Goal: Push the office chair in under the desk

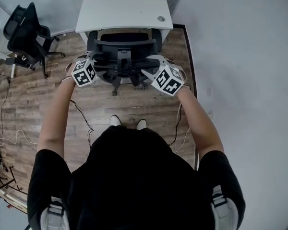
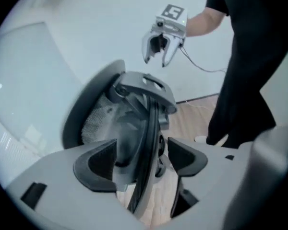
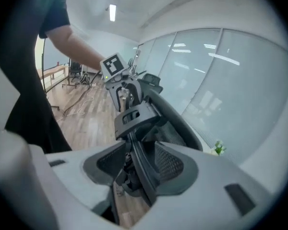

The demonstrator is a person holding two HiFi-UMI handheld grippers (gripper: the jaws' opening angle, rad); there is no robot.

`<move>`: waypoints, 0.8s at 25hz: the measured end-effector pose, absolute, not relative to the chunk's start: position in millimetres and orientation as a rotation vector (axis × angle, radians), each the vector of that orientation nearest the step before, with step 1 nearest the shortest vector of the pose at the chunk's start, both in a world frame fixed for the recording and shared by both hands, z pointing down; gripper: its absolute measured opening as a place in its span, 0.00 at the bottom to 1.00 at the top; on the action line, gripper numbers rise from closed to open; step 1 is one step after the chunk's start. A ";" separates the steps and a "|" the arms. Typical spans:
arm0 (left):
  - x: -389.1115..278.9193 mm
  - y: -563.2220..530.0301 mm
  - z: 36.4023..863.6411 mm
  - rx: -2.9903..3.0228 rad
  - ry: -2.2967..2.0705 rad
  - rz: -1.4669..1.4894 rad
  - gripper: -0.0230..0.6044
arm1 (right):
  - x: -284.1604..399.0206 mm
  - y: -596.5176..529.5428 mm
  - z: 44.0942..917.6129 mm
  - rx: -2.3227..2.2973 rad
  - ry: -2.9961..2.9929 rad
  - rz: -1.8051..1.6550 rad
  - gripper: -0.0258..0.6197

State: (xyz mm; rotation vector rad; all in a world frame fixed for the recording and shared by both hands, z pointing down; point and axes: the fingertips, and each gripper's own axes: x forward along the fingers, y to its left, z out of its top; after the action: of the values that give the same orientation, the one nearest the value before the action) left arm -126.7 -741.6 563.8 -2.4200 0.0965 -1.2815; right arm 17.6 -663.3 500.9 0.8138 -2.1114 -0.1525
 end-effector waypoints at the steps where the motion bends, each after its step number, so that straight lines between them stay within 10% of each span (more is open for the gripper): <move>1: -123.3 -739.8 549.4 -2.478 0.173 -1.197 0.55 | 16.2 -662.0 491.4 0.854 -2.158 -0.145 0.31; 20: -104.4 -654.9 371.8 -3.011 0.770 -0.014 0.41 | -14.2 -617.2 374.9 1.283 -2.720 0.017 0.28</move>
State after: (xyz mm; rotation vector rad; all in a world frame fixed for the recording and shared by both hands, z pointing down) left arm -104.4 -654.9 371.8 -3.0113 0.7702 -0.0140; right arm -14.2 -617.2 374.9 1.2833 -2.7195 0.0171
